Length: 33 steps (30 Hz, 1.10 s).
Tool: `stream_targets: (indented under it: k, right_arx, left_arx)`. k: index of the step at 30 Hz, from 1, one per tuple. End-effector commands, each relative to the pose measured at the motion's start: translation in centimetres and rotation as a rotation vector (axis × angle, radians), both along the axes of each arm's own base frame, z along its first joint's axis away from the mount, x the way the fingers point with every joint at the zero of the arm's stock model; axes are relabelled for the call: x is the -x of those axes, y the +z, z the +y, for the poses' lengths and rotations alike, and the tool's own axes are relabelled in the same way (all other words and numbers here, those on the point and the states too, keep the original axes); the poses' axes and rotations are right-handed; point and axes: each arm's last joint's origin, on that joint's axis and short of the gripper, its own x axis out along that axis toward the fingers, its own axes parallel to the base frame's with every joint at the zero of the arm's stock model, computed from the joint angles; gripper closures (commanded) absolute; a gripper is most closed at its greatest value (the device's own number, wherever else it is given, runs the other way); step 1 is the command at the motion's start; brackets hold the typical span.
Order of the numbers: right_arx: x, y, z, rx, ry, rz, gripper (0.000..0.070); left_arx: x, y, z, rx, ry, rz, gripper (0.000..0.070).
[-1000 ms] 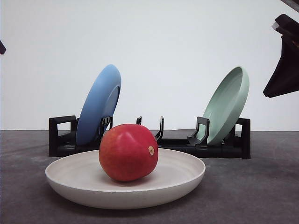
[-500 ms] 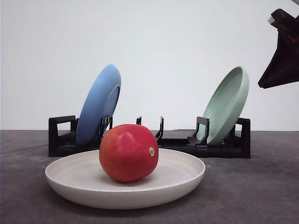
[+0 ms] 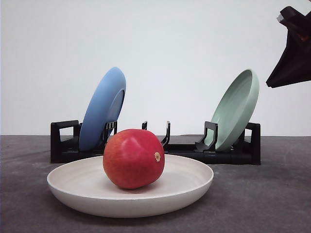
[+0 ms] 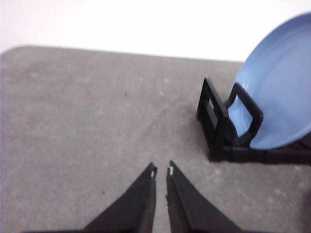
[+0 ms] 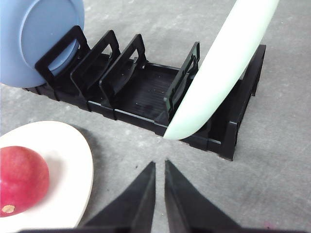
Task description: Place pomegranate in white plate
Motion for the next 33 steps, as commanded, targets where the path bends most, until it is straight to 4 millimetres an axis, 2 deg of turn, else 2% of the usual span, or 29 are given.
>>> stream_targets:
  k: [1,8,27,30,33]
  right_arx:
    - [-0.2,0.1,0.0,0.004,0.004,-0.011,0.0673]
    - [-0.2,0.2,0.1,0.002,0.004,-0.020,0.0673]
    - [-0.3,0.5,0.1,0.000,0.007,-0.060,0.0673]
    - [0.2,0.7,-0.3,0.120,0.024,-0.126,0.0674]
    - [1.5,0.5,-0.9,0.211,-0.043,-0.160,0.0674]
  left_arx:
    - [0.0,-0.3,0.0,-0.012,0.005,-0.014,0.0677]
    - [-0.1,-1.2,0.0,-0.051,0.000,0.029,0.0677]
    - [-0.1,-1.2,0.0,-0.051,0.000,0.025,0.0677]
    - [-0.1,-1.2,0.0,-0.052,0.000,0.025,0.0677]
    - [-0.1,-1.2,0.0,-0.051,0.000,0.025,0.0677]
